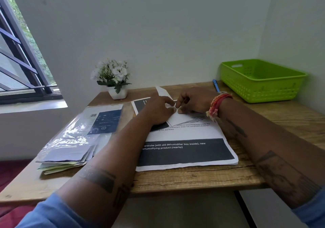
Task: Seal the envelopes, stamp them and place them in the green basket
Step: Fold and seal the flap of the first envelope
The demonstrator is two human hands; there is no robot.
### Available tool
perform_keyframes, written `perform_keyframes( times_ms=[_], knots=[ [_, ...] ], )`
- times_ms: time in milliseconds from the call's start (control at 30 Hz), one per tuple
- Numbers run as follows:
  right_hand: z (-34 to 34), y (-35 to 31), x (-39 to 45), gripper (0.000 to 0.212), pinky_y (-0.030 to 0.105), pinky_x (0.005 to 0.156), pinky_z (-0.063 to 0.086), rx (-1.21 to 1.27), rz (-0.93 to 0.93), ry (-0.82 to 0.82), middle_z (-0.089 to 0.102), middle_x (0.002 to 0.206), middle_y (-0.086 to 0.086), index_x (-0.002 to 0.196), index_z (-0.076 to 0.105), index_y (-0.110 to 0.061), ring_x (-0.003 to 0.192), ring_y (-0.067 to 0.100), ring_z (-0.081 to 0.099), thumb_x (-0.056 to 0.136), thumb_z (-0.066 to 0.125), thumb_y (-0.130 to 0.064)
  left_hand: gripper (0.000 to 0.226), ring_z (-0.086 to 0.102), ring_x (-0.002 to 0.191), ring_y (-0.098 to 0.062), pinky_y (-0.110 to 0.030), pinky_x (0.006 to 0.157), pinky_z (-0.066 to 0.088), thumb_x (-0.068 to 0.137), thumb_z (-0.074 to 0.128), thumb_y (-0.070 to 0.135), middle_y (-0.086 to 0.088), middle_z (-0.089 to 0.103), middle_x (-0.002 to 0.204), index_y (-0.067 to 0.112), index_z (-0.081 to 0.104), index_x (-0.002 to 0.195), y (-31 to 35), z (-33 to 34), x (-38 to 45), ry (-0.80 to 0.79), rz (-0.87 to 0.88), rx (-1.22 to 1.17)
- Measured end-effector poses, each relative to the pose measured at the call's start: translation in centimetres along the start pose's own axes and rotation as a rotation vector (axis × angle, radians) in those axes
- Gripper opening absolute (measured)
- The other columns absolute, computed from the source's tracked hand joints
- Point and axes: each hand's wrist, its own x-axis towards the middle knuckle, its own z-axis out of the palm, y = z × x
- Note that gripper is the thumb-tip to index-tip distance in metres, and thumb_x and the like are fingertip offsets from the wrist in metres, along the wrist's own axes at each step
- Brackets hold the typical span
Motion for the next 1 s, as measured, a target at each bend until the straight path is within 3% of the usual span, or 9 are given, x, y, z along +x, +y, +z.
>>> perform_keyframes(
  times_ms=[133,233,300,400,467,600,733,867,1000],
  knots=[
    [-0.1,0.1,0.1,0.014,0.019,0.063,0.038,-0.017,0.001,0.019,0.062,0.081,-0.019,0.098,0.075,-0.026,0.073,-0.001,0.055,0.084,0.077,-0.028,0.033,0.011,0.152,-0.033,-0.038,0.122,0.016,0.094,0.063,0.042,-0.018,0.012,0.163,0.039,0.064,0.127,0.4,0.1,0.0,-0.079,-0.009,0.116],
    [-0.3,0.2,0.0,0.011,0.018,0.062,0.038,-0.038,-0.002,0.024,0.066,0.082,-0.018,0.096,0.077,-0.025,0.074,-0.001,0.057,0.086,0.075,-0.028,0.045,-0.007,0.153,-0.040,-0.050,0.124,0.012,0.094,0.058,0.055,-0.016,-0.031,0.161,0.047,0.053,0.138,0.0,0.0,0.0,-0.149,-0.048,0.170],
    [-0.3,0.4,0.0,0.008,0.019,0.064,0.041,-0.045,-0.005,0.050,0.068,0.083,-0.015,0.093,0.077,-0.024,0.074,0.001,0.058,0.086,0.074,-0.028,0.045,0.008,0.154,-0.036,-0.045,0.124,0.018,0.097,0.053,0.055,-0.015,-0.022,0.164,0.044,0.050,0.141,-0.1,0.0,-0.2,-0.195,-0.041,0.139],
    [0.0,1.0,0.3,0.008,0.027,0.075,0.049,-0.018,0.023,0.130,0.070,0.086,-0.009,0.089,0.076,-0.019,0.084,0.013,0.064,0.085,0.074,-0.025,0.039,0.033,0.147,-0.023,-0.038,0.118,0.027,0.106,0.040,0.041,-0.002,0.035,0.160,0.036,0.049,0.144,0.3,0.1,-0.3,-0.241,0.036,0.133],
    [0.2,1.3,0.5,0.011,0.031,0.077,0.050,-0.002,0.065,0.176,0.072,0.087,-0.004,0.088,0.075,-0.013,0.087,0.018,0.066,0.084,0.073,-0.024,0.038,0.043,0.139,-0.019,-0.034,0.114,0.032,0.108,0.037,0.031,0.005,0.049,0.151,0.033,0.052,0.142,0.5,0.2,-0.2,-0.228,0.054,0.123],
    [0.6,1.0,0.9,0.020,0.031,0.073,0.046,-0.134,0.135,0.198,0.070,0.096,0.005,0.091,0.072,-0.011,0.092,0.023,0.064,0.087,0.071,-0.030,0.039,0.043,0.139,-0.019,-0.035,0.113,0.033,0.107,0.038,0.030,0.004,0.045,0.153,0.036,0.049,0.144,0.5,0.3,-0.1,-0.226,0.052,0.150],
    [0.4,0.7,1.2,0.028,0.037,0.083,0.052,-0.198,0.159,0.141,0.071,0.098,0.007,0.094,0.073,-0.010,0.094,0.025,0.065,0.087,0.073,-0.037,0.041,0.036,0.145,-0.020,-0.038,0.118,0.027,0.107,0.037,0.031,0.004,0.039,0.158,0.035,0.045,0.147,0.6,0.2,0.0,-0.243,0.049,0.157],
    [-0.3,1.0,0.9,0.027,0.029,0.074,0.046,-0.200,0.120,0.048,0.072,0.097,0.003,0.091,0.074,-0.014,0.093,0.021,0.064,0.084,0.076,-0.040,0.041,0.034,0.146,-0.020,-0.044,0.120,0.024,0.107,0.036,0.033,0.006,0.036,0.160,0.037,0.044,0.148,0.8,0.3,-0.2,-0.255,0.023,0.160],
    [-1.3,0.9,-0.4,0.035,0.023,0.059,0.042,-0.172,0.093,-0.095,0.068,0.080,0.001,0.094,0.073,-0.009,0.068,0.014,0.057,0.081,0.078,-0.042,0.041,0.034,0.146,-0.020,-0.046,0.120,0.024,0.107,0.037,0.034,0.007,0.036,0.160,0.038,0.044,0.147,0.8,0.2,-0.3,-0.248,0.011,0.154]
  ],
)
